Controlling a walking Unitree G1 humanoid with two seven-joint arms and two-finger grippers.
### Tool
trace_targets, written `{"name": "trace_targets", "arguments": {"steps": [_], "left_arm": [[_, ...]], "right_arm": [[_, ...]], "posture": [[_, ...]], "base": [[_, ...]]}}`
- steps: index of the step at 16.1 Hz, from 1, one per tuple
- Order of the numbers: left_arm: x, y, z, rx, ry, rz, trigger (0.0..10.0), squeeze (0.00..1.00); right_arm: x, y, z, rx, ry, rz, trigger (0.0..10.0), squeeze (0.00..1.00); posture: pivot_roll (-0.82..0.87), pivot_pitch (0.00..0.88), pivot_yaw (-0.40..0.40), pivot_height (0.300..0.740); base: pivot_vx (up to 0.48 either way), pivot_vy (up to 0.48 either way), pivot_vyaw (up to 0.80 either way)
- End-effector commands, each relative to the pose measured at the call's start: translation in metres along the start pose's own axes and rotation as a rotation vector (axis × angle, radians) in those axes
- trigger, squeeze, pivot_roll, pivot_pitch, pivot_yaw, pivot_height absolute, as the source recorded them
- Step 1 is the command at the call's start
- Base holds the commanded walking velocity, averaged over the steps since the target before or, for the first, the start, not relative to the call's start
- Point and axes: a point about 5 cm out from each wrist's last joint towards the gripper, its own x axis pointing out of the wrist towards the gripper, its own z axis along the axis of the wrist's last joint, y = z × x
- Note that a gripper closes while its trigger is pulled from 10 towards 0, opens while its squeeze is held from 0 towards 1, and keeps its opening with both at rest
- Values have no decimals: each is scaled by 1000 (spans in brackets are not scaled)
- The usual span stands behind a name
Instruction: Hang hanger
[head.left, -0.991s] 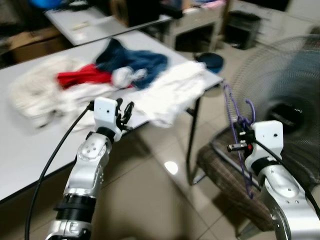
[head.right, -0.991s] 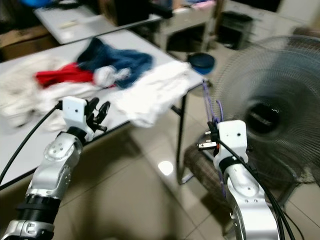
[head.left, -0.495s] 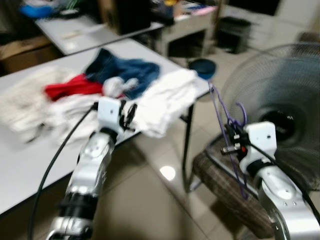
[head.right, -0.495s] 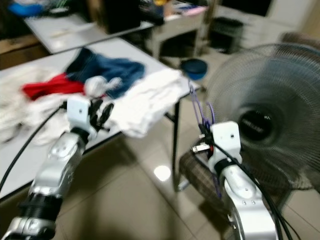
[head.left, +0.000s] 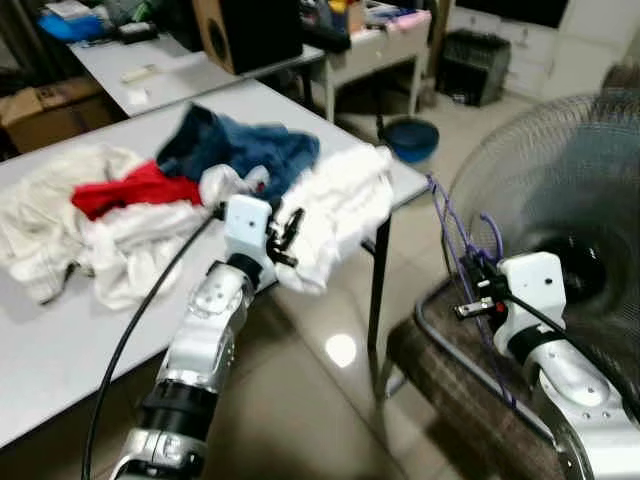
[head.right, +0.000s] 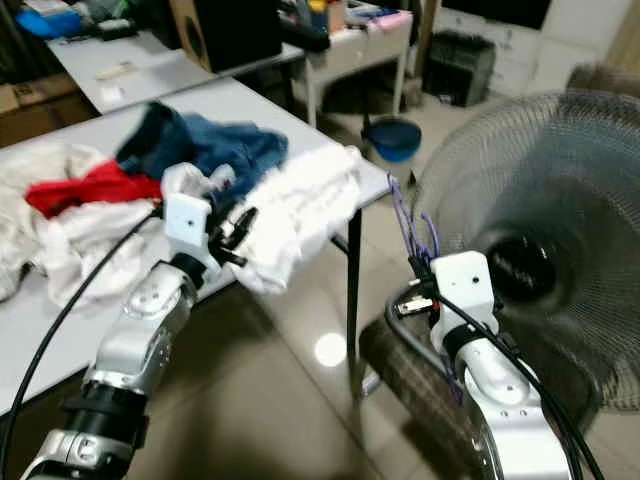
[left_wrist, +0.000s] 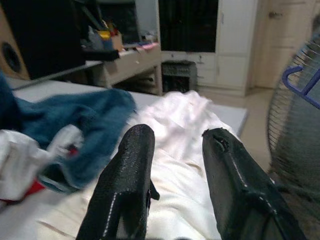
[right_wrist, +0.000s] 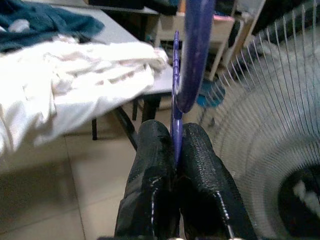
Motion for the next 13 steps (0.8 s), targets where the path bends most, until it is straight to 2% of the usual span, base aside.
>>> {"name": "trace_targets", "arguments": {"steps": [1, 11, 12, 13], "left_arm": [[-4, 10, -1, 16, 9, 29, 10000, 67], [-4, 13, -5, 20, 28, 22, 10000, 67], [-4, 8, -7, -5, 31, -24, 10000, 59], [-6, -1, -12, 6, 61, -117, 10000, 75]], "right_arm": [[-1, 4, 8, -5, -44, 19, 10000, 0], [-1, 2, 11, -26, -56, 40, 10000, 0], [-1, 2, 11, -28, -56, 42, 10000, 0], [0, 1, 11, -29, -56, 43, 10000, 0]], "posture": [[-119, 0, 52, 740], [-115, 0, 44, 740], [-111, 0, 37, 740], [-111, 0, 37, 740]], "base": [[356, 0, 0], [359, 0, 0], [0, 0, 0], [0, 0, 0]]}}
